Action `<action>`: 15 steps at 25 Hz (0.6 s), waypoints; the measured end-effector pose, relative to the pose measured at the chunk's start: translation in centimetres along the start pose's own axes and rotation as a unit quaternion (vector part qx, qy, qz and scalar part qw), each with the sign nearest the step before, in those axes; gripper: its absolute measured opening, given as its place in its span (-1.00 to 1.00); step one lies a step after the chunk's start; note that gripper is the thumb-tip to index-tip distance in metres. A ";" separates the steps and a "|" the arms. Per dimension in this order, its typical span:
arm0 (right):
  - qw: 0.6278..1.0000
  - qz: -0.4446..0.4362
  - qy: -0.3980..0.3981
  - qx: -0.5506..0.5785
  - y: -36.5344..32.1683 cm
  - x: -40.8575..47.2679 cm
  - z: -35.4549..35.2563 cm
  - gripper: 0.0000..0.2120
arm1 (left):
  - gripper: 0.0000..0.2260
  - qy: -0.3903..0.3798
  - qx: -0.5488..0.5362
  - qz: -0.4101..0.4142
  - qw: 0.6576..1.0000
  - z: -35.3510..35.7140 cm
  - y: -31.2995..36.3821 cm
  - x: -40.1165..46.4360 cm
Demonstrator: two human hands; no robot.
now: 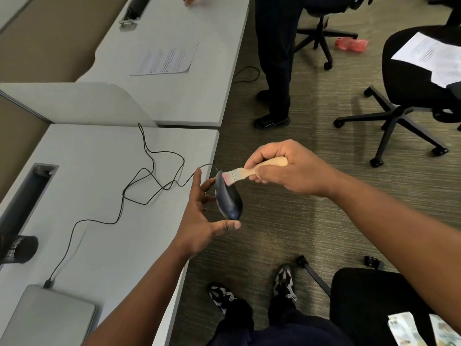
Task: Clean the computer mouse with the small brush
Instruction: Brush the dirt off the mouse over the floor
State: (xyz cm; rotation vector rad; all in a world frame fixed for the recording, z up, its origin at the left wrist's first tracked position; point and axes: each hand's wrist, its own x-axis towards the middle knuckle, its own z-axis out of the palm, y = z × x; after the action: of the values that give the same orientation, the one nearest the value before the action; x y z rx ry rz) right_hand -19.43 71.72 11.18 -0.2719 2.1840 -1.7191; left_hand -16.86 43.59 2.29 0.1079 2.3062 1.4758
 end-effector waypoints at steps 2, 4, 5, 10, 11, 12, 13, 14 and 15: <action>0.999 -0.003 -0.028 -0.023 0.1 -0.2 0.2 -0.84 | 0.39 0.012 -0.011 -0.007 1.000 0.0 0.0 0.2; 0.996 0.016 -0.071 -0.053 0.3 -0.9 -0.2 -0.81 | 0.38 0.025 -0.025 -0.016 0.999 0.0 -0.2 0.2; 0.994 0.025 -0.085 -0.064 0.5 -1.3 -0.4 -0.81 | 0.37 0.030 -0.030 -0.020 0.999 0.0 -0.4 0.2; 0.999 -0.002 -0.030 -0.023 1.1 -1.5 -0.5 -0.83 | 0.32 0.022 -0.032 -0.024 0.999 -0.1 -0.4 0.5; 0.999 -0.007 -0.034 -0.025 1.2 -1.5 -0.2 -0.82 | 0.32 0.024 -0.037 -0.026 0.999 0.0 -0.3 0.6; 0.999 -0.004 -0.044 -0.028 1.3 -1.6 0.0 -0.80 | 0.30 0.028 -0.042 -0.026 0.998 0.0 -0.3 0.7; 0.998 0.004 -0.057 -0.029 1.4 -1.7 0.0 -0.79 | 0.28 0.031 -0.044 -0.025 0.998 0.1 -0.2 0.8; 0.997 0.014 -0.069 -0.029 1.5 -1.9 -0.1 -0.79 | 0.27 0.035 -0.047 -0.026 0.998 0.1 -0.3 0.8; 0.996 0.022 -0.079 -0.028 1.6 -1.9 -0.2 -0.80 | 0.26 0.039 -0.050 -0.030 0.998 0.1 -0.3 0.8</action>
State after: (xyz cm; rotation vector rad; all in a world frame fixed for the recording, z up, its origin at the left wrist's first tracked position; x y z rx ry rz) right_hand -17.63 72.96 9.95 -0.3591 2.1096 -1.5601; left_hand -17.46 43.76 1.72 -0.0466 2.2704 1.5877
